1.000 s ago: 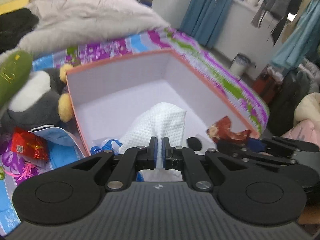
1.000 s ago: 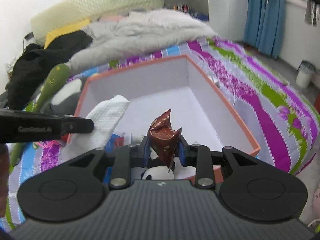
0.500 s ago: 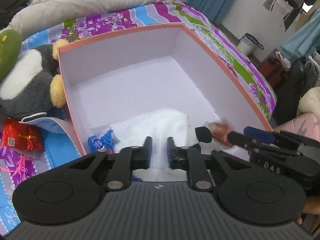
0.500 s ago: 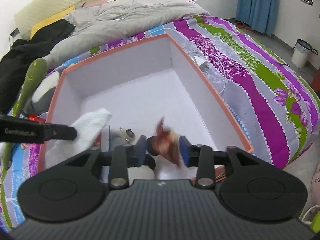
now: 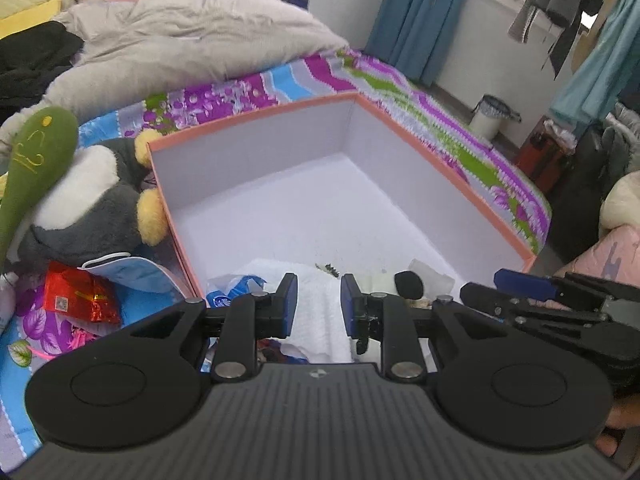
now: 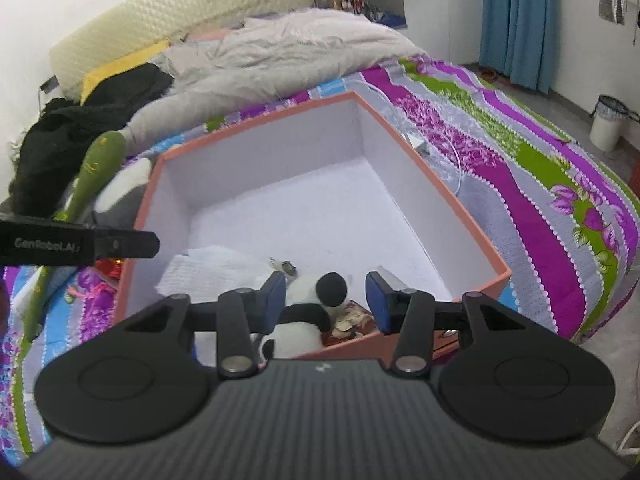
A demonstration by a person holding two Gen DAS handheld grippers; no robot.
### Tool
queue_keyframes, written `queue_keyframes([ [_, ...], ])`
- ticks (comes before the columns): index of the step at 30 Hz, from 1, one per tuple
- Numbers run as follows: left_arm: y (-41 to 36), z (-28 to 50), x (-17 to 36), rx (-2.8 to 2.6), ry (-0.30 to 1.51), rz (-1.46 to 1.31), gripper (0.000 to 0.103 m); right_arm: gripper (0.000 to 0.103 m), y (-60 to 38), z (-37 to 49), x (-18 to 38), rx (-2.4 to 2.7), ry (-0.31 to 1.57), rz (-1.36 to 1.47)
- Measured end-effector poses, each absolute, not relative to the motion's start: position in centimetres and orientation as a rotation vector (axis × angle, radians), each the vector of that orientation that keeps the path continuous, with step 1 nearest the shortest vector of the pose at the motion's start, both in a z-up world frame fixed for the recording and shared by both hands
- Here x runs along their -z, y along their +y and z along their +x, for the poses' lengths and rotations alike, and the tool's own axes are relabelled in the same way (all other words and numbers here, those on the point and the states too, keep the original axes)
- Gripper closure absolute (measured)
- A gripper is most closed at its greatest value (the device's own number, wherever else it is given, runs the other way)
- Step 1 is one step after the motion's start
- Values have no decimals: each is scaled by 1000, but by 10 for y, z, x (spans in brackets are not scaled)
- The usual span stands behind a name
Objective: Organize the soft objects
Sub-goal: 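Withdraw both grippers from the pink box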
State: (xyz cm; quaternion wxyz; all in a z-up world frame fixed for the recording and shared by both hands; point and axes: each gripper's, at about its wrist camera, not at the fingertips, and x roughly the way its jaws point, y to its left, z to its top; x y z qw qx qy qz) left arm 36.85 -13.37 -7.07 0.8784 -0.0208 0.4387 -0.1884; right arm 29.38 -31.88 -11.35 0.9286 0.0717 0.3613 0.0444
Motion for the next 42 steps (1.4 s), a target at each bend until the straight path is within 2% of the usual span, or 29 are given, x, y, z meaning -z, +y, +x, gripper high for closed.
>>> queue_keyframes([
  [9, -125, 319, 46, 396, 758, -17, 76, 55, -298, 250, 96, -147, 612, 116],
  [16, -110, 277, 42, 398, 706, -29, 76, 55, -288, 215, 95, -160, 556, 144],
  [42, -46, 153, 55, 315, 658, -87, 76, 55, -237, 143, 97, -270, 541, 147],
])
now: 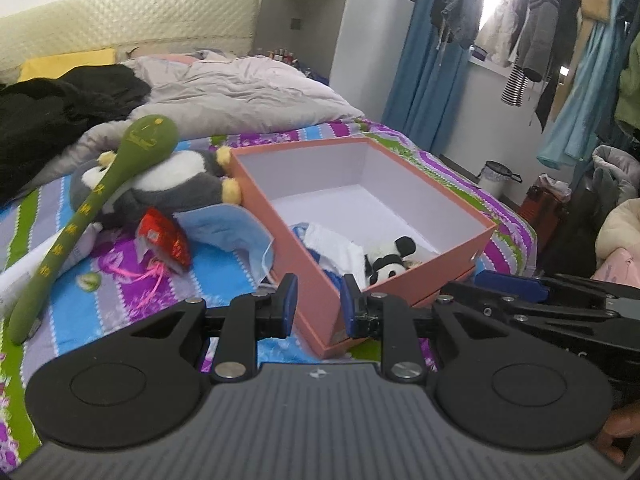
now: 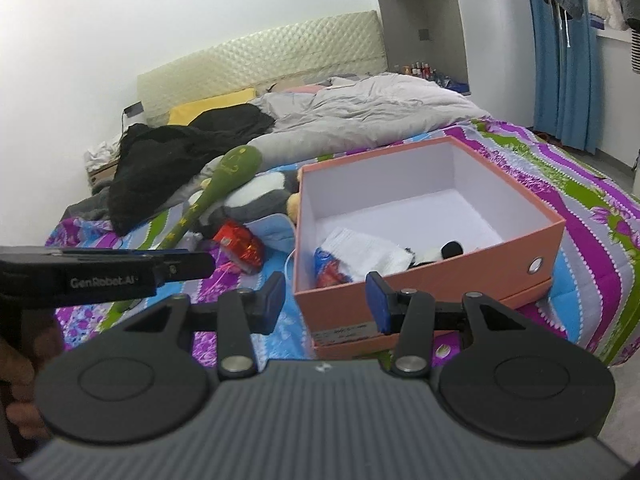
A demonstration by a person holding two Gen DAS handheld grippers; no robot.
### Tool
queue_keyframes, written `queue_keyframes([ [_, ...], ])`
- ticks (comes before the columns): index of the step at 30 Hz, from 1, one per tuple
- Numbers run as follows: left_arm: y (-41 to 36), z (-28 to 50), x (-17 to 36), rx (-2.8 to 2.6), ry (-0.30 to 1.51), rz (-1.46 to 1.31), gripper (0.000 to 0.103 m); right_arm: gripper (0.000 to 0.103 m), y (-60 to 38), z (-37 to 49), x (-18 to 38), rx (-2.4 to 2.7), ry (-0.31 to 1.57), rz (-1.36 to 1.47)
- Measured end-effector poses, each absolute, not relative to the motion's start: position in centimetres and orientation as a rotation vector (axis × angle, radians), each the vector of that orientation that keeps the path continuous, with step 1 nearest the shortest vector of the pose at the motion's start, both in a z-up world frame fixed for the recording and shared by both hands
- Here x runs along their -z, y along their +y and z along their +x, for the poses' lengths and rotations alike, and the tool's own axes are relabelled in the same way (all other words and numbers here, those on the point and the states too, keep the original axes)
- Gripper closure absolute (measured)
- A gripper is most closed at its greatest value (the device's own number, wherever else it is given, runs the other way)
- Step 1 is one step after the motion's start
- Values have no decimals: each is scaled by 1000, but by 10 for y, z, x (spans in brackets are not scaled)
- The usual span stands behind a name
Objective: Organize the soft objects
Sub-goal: 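Withdraw both grippers from the pink box, then move both grippers toward the red candy packet beside the blue mask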
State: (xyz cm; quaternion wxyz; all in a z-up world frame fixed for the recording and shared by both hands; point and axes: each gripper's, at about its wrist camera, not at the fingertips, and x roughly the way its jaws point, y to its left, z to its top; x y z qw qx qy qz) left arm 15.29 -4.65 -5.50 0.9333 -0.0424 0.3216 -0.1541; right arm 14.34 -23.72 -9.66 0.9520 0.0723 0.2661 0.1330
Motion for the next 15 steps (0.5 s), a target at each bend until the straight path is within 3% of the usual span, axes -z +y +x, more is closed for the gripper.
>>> queue_keyframes([
  [15, -2, 129, 77, 251, 708, -166, 76, 55, -202, 126, 110, -301, 578, 100],
])
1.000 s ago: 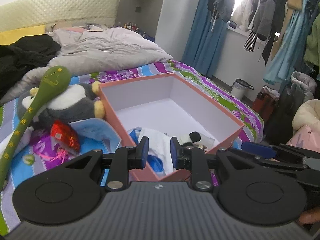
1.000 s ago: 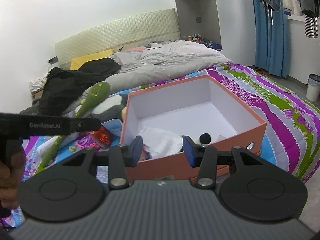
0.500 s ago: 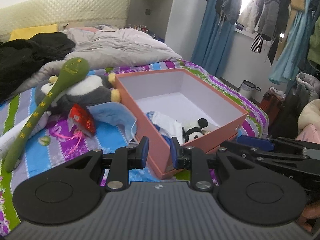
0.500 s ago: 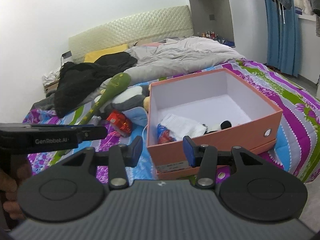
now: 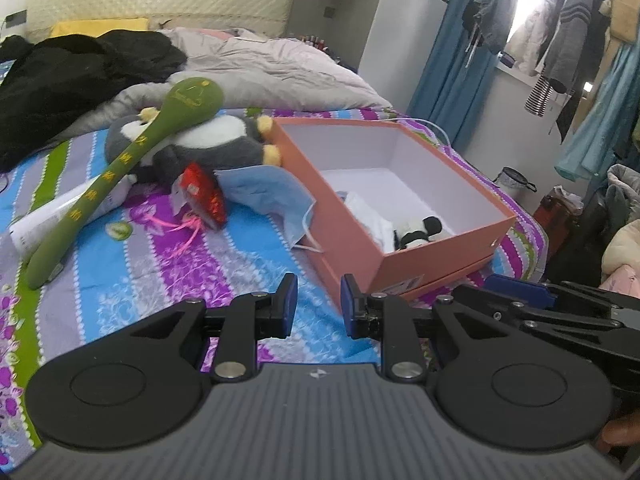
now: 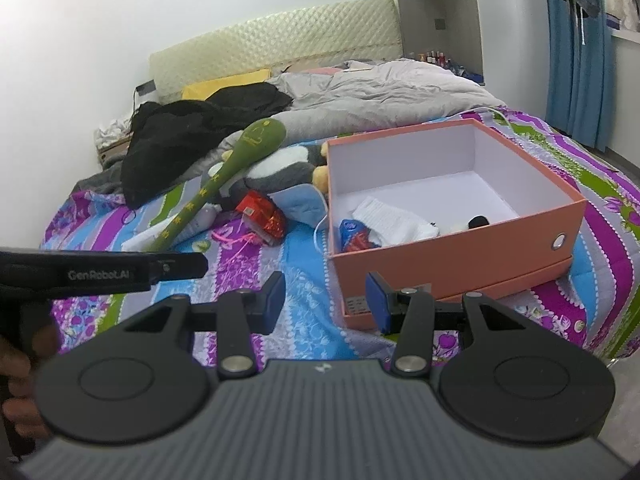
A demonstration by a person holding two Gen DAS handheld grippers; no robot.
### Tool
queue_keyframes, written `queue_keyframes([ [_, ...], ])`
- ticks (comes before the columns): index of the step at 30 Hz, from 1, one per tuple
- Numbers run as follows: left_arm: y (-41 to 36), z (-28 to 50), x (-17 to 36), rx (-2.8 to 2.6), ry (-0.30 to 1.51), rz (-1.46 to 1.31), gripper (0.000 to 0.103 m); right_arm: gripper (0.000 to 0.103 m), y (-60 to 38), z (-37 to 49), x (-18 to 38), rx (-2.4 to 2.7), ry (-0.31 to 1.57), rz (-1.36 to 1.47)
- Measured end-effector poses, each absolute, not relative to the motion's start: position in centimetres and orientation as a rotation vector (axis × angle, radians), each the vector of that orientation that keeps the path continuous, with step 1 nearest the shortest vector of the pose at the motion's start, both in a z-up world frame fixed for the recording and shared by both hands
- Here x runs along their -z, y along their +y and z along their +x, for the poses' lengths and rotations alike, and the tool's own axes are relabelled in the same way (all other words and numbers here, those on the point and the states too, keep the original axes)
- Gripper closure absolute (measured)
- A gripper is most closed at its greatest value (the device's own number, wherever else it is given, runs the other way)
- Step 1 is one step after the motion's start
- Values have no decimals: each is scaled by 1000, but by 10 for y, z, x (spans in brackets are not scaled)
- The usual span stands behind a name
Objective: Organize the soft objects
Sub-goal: 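Move both grippers toward the red candy packet beside the blue mask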
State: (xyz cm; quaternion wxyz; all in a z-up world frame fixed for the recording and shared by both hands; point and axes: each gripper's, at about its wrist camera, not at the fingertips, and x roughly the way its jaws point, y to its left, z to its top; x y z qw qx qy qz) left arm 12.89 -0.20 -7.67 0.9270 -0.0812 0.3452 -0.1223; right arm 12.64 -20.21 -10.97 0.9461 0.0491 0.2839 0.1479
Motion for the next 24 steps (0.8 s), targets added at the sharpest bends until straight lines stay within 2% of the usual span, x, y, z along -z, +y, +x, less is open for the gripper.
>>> queue_keyframes([
  [10, 35, 118, 96, 178, 740, -223, 76, 55, -173, 122, 124, -334, 610, 41],
  [12, 41, 122, 102, 162, 749, -243, 67, 56, -168, 126, 127, -333, 611, 17],
  [13, 45, 125, 106, 153, 754, -250, 66, 56, -165, 129, 129, -332, 608, 4],
  [24, 68, 173, 138, 87, 770, -241, 66, 56, -132, 176, 147, -364, 602, -36],
])
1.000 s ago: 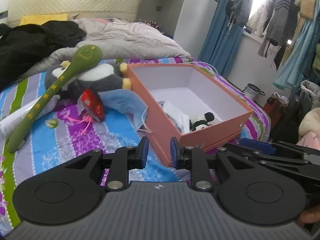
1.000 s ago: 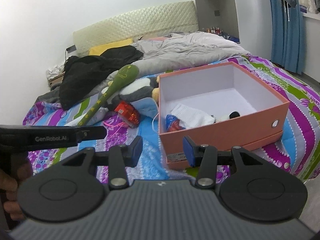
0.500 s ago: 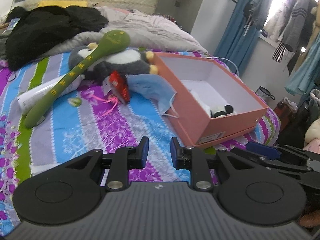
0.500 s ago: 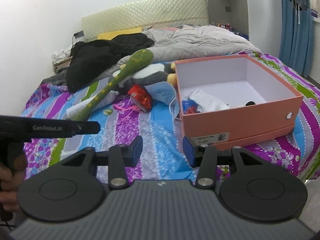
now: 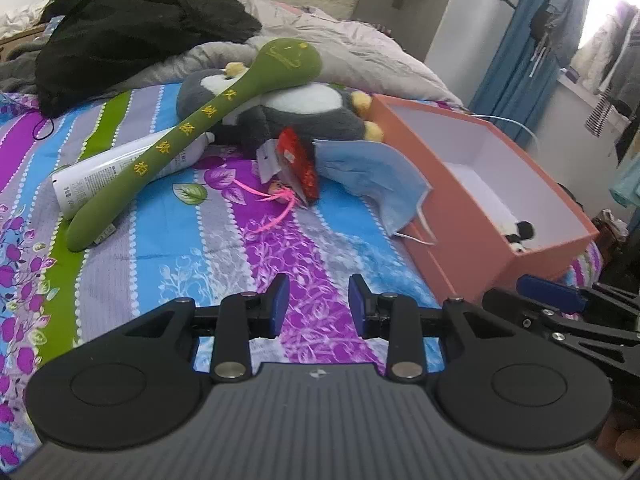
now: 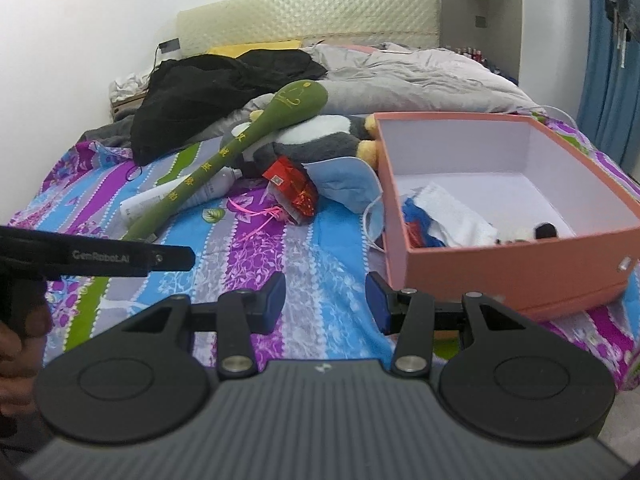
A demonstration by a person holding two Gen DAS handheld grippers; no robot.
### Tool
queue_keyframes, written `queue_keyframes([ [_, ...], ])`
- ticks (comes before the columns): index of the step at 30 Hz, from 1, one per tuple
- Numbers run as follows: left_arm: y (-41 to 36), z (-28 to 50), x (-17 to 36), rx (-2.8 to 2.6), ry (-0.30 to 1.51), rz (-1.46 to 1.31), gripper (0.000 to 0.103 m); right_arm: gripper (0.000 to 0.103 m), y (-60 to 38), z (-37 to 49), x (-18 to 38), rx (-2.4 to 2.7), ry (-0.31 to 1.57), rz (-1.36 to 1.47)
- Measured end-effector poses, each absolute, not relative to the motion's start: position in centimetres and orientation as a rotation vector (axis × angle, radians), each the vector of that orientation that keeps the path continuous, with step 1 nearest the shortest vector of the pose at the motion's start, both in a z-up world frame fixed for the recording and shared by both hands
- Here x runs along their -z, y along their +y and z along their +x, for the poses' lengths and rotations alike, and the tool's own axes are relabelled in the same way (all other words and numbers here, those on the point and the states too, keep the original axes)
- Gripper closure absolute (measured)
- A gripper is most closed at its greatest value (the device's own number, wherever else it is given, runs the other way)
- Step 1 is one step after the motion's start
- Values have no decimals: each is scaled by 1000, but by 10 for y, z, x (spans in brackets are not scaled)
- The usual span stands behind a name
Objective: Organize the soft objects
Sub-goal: 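Move both grippers toward the red candy packet beside the blue mask, then close the right gripper on the small red wrapped candy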
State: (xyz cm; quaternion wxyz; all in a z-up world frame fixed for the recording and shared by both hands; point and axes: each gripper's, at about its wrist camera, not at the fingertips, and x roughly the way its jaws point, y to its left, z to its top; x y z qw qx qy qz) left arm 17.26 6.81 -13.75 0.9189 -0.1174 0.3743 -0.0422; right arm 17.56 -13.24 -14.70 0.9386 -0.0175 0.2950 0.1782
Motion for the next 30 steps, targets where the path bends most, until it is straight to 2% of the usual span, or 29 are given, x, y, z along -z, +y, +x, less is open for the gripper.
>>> queue_keyframes([
  [17, 105, 279, 175, 40, 762, -327, 66, 57, -75, 270, 192, -390, 592, -49],
  [30, 137, 365, 211, 63, 797, -494, 66, 56, -45, 345, 231, -324, 576, -74],
])
